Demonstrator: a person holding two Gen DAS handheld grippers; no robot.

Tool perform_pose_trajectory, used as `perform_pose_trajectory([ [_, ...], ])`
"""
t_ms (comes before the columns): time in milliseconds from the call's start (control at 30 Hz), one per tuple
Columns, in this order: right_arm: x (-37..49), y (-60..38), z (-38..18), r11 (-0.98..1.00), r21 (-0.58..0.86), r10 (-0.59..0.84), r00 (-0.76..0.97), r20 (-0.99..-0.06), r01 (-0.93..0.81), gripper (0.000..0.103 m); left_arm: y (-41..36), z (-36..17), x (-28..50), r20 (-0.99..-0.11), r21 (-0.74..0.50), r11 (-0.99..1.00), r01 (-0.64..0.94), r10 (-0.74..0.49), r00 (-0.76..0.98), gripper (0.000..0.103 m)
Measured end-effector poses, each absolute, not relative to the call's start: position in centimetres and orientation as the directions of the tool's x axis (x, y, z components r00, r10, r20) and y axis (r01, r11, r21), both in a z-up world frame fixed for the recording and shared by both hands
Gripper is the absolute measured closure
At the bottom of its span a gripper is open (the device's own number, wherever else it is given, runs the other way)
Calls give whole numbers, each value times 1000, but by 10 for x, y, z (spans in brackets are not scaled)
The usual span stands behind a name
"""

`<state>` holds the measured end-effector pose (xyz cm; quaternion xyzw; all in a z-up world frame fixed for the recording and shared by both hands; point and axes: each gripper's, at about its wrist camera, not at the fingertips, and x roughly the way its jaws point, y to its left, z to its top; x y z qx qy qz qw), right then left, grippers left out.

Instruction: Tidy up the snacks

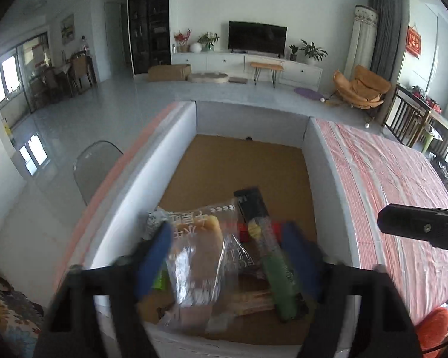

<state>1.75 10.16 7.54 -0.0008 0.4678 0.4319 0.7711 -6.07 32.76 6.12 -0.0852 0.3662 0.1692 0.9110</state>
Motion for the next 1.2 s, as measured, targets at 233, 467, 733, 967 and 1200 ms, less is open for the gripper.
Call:
perform_pose_trajectory([
  [233,-5,92,91,676,228,598,341,-725,-701,43,315,73,-77,-637,-17,907,-422,315,704,0],
  [467,-15,90,92,699,183,562,373,-738,-691,43,325,79,-95,-596,10,864,-503,409,692,0],
  [733,-24,97,87,703,138,535,391,-749,-698,42,335,75,-97,-605,71,810,-582,499,621,0],
  [967,-29,103,85,696,119,528,393,-753,-708,41,340,73,-99,-661,62,794,-605,487,572,0],
  [1200,-35,112,85,695,82,508,406,-760,-715,41,341,70,-101,-698,65,797,-600,466,543,0],
])
